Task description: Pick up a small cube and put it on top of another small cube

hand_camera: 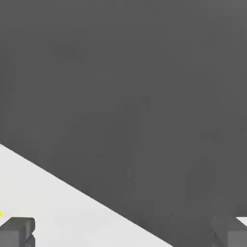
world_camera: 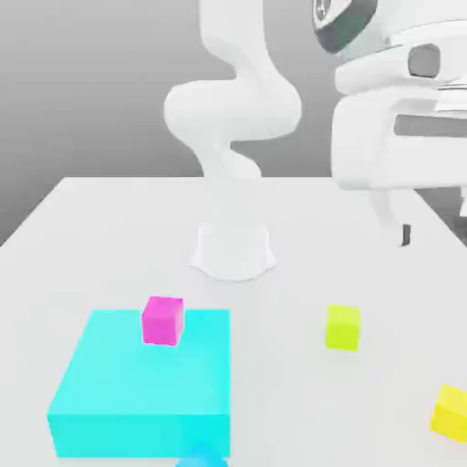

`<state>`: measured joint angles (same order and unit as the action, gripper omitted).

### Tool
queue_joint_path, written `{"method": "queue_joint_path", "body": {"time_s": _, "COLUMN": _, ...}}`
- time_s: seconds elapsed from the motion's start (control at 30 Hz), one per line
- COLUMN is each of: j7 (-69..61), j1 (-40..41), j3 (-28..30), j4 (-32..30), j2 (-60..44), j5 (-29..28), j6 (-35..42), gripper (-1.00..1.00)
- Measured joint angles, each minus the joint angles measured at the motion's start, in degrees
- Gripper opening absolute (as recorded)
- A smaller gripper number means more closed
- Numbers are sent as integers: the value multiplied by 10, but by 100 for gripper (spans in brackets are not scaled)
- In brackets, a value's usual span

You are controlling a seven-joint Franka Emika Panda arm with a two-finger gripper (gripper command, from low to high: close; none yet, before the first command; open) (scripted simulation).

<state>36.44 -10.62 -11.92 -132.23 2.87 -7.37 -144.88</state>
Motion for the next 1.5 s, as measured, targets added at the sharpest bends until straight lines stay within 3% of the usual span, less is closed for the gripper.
{"method": "queue_joint_path", "body": {"time_s": 0.37, "j7": -40, "j1": -70, "j3": -37, "j4": 0, "j2": -229, "j5": -49, "j6": -72, "gripper": 0}}
{"method": "queue_joint_path", "body": {"time_s": 0.5, "j7": -20, "j1": -100, "j3": -7, "j4": 16, "j2": -313, "j5": -84, "j6": -128, "gripper": 0}}
{"method": "queue_joint_path", "body": {"time_s": 0.53, "j7": -15, "j1": -105, "j3": -1, "j4": 19, "j2": -326, "j5": -90, "j6": -138, "gripper": -100}}
{"method": "queue_joint_path", "body": {"time_s": 0.73, "j7": -13, "j1": -108, "j3": 3, "j4": 21, "j2": -333, "j5": -93, "j6": -143, "gripper": -100}}
{"method": "queue_joint_path", "body": {"time_s": 0.93, "j7": -40, "j1": -75, "j3": -30, "j4": -7, "j2": -235, "j5": -44, "j6": -74, "gripper": -100}}
{"method": "queue_joint_path", "body": {"time_s": 1.5, "j7": 246, "j1": 145, "j3": 128, "j4": -227, "j2": 118, "j5": 31, "j6": 49, "gripper": -100}}
